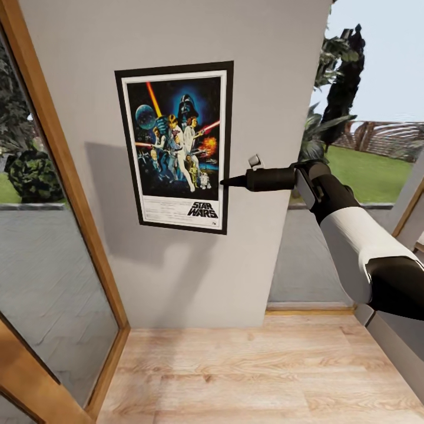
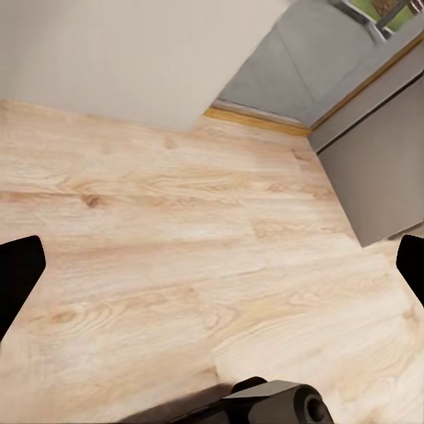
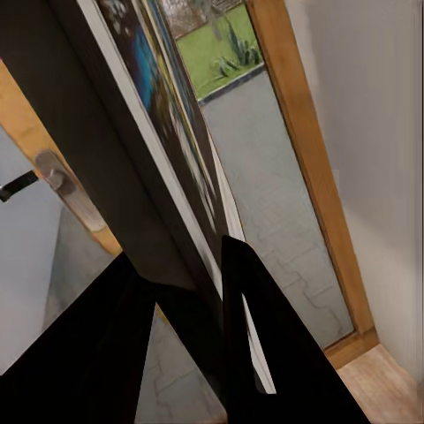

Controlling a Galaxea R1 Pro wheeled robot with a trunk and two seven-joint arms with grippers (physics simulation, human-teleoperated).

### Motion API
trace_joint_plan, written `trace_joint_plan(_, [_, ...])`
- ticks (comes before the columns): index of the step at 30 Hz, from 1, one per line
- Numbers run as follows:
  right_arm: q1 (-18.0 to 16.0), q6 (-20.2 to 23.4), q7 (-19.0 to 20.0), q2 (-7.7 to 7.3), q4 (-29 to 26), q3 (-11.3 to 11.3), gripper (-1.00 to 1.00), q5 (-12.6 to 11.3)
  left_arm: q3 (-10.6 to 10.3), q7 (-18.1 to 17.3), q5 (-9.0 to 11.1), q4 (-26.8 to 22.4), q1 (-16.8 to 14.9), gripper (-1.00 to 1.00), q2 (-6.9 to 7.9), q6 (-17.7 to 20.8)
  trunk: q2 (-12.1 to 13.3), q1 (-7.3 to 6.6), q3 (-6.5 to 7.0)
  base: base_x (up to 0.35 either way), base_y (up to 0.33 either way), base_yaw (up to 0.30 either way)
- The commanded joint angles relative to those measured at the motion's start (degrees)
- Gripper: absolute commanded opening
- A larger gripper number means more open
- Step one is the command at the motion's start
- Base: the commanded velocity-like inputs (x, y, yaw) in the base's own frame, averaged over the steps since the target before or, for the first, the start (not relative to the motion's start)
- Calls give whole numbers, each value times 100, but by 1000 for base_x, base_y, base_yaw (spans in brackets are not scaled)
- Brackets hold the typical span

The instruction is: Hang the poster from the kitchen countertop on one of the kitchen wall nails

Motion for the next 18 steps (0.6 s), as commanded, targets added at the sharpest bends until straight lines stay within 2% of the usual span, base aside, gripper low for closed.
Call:
trace_joint_plan(1, [-6, 56, -11, -8, -1, 33, -100, -68, 7, -7, -17, -6, -2, 100, -1, -58, -13, 4, -11, 109, 0, 0])
trace_joint_plan(5, [-6, 53, -11, -8, -1, 33, -100, -65, 7, -7, -17, -3, -1, 100, -2, -57, -13, 4, -11, 79, 0, 0])
trace_joint_plan(11, [-5, 52, -11, -8, 0, 33, -100, -64, 7, -7, -17, -2, -1, 100, 0, -56, -13, 4, -11, 212, 0, 0])
trace_joint_plan(18, [-6, 52, -11, -8, 6, 33, -100, -61, 7, -7, -17, -2, -1, 100, -2, -56, -13, 4, -11, 96, 0, 0])
